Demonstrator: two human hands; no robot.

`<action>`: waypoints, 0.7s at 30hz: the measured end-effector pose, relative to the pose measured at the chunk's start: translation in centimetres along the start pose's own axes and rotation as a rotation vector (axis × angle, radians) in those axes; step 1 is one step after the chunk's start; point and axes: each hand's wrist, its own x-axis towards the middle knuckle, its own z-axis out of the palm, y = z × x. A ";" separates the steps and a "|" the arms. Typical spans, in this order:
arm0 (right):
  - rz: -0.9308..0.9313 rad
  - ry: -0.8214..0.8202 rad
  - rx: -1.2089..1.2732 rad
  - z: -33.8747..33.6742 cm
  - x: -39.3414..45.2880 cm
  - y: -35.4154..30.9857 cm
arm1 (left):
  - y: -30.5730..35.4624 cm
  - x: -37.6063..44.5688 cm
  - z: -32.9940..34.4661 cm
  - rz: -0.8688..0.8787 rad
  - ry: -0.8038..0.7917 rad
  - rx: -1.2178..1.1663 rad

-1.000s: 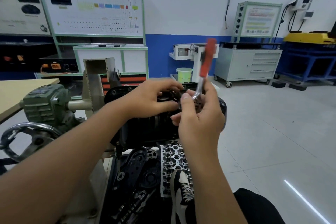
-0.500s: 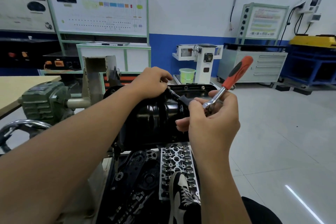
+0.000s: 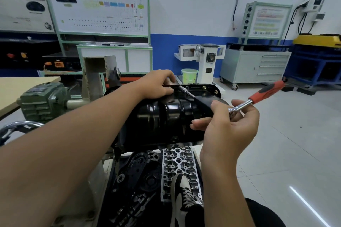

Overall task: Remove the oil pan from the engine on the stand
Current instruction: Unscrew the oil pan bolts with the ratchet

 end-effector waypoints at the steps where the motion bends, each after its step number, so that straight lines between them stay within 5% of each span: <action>1: 0.003 0.001 -0.004 0.0 0.1 0.1 | -0.1 0.0 -0.1 0.025 0.005 0.002; 12: 0.023 -0.014 0.010 -0.4 0.7 0.8 | 0.5 -0.2 -1.4 0.290 -0.054 0.551; 21: 0.021 -0.030 0.003 -0.3 0.5 1.0 | 0.1 -0.4 -1.3 0.300 0.024 0.516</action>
